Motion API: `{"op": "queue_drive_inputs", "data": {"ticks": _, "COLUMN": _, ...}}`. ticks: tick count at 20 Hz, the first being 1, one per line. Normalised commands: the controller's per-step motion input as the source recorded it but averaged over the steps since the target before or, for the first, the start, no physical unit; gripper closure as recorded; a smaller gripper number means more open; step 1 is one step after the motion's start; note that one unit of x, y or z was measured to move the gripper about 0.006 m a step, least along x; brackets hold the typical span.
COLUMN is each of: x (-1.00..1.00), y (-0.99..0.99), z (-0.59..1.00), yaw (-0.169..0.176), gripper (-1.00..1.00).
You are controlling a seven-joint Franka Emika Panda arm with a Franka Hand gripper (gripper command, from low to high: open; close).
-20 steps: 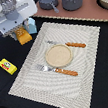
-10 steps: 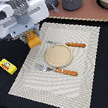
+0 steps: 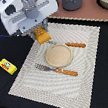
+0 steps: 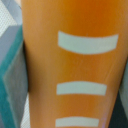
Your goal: Place the bread, butter, and milk from the table onto the serving area.
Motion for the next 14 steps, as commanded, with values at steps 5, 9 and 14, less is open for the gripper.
{"op": "queue_drive_inputs", "data": {"ticks": 5, "x": 1.00, "y": 0.00, "z": 0.41, "yaw": 0.000, "gripper": 1.00}}
{"op": "queue_drive_inputs", "data": {"ticks": 9, "x": 1.00, "y": -0.07, "z": 0.29, "yaw": 0.000, "gripper": 1.00}}
{"op": "queue_drive_inputs", "data": {"ticks": 14, "x": 0.89, "y": -0.27, "z": -0.01, "yaw": 0.000, "gripper": 1.00}}
